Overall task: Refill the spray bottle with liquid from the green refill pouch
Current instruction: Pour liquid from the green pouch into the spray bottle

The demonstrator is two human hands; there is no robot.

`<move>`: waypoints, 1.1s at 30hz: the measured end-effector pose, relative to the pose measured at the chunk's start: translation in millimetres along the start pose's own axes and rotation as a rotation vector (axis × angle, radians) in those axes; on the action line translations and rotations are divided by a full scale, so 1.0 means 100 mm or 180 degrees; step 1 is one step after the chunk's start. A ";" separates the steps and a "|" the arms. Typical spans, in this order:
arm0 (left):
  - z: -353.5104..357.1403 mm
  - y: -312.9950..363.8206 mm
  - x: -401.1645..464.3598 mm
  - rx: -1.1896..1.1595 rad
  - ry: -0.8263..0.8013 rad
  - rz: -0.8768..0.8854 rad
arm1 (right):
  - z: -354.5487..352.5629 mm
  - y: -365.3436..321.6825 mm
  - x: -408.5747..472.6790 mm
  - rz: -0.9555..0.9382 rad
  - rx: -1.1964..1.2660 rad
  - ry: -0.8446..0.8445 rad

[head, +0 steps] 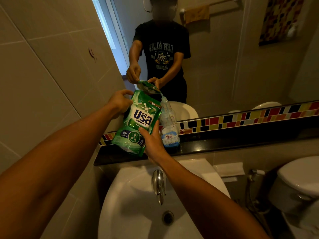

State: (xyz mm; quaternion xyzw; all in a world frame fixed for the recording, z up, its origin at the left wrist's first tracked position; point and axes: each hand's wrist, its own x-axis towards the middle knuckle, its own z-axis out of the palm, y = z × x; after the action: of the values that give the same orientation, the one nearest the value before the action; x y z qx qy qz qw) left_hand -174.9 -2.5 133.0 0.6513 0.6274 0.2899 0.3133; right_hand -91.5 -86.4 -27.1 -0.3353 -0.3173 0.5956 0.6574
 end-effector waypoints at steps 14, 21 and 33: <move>-0.02 0.03 -0.01 0.0041 0.0005 0.0022 | 0.04 -0.01 -0.01 0.0017 0.0088 -0.0012; -0.03 0.04 -0.01 0.0084 0.0002 0.0034 | 0.06 -0.01 -0.02 -0.0004 0.0118 -0.0007; -0.02 0.06 -0.01 0.0053 -0.0006 0.0016 | 0.06 -0.03 -0.03 -0.0003 0.0151 -0.0006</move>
State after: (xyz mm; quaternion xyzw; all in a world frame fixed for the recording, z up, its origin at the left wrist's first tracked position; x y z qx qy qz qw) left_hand -172.7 -3.1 138.6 0.6557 0.6279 0.2848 0.3077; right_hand -94.8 -89.3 -20.9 -0.3189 -0.3039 0.6030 0.6651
